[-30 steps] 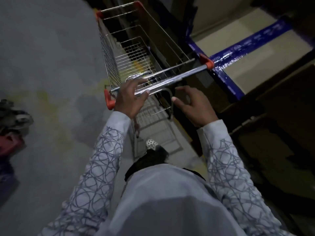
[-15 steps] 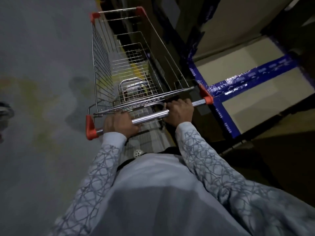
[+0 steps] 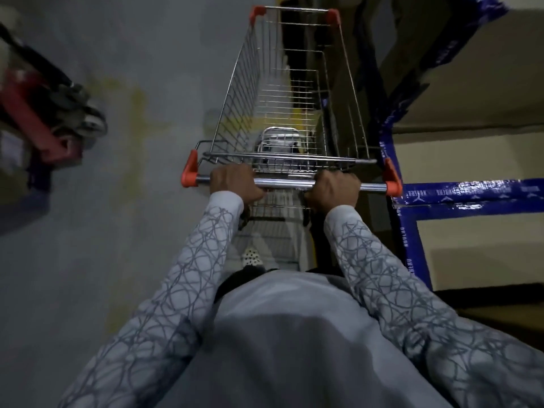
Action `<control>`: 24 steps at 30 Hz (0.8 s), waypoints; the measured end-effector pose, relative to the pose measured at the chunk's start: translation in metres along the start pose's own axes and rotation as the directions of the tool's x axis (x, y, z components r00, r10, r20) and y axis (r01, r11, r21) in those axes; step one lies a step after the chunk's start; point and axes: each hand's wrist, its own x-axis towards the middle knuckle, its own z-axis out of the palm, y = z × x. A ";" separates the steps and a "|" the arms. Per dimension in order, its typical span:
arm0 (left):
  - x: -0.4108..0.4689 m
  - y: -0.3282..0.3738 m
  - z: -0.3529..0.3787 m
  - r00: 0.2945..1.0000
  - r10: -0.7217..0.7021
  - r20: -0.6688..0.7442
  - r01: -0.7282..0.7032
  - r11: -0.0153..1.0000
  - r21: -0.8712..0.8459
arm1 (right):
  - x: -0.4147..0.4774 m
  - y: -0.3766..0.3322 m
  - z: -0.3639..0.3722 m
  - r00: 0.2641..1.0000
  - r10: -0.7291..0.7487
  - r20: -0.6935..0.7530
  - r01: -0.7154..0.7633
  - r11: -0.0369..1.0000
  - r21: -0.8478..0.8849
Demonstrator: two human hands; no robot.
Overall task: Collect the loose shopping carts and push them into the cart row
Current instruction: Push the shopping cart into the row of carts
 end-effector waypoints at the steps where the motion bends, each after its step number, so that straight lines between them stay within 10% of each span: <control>1: -0.003 0.002 0.000 1.000 -0.004 -0.011 0.004 1.000 0.003 | -0.001 0.000 -0.002 1.000 -0.013 0.025 0.013 1.000 -0.002; 24: -0.174 -0.059 0.086 0.872 -0.466 -0.148 0.464 0.884 -0.050 | -0.115 -0.058 0.019 0.817 -0.576 0.013 0.576 0.817 -0.035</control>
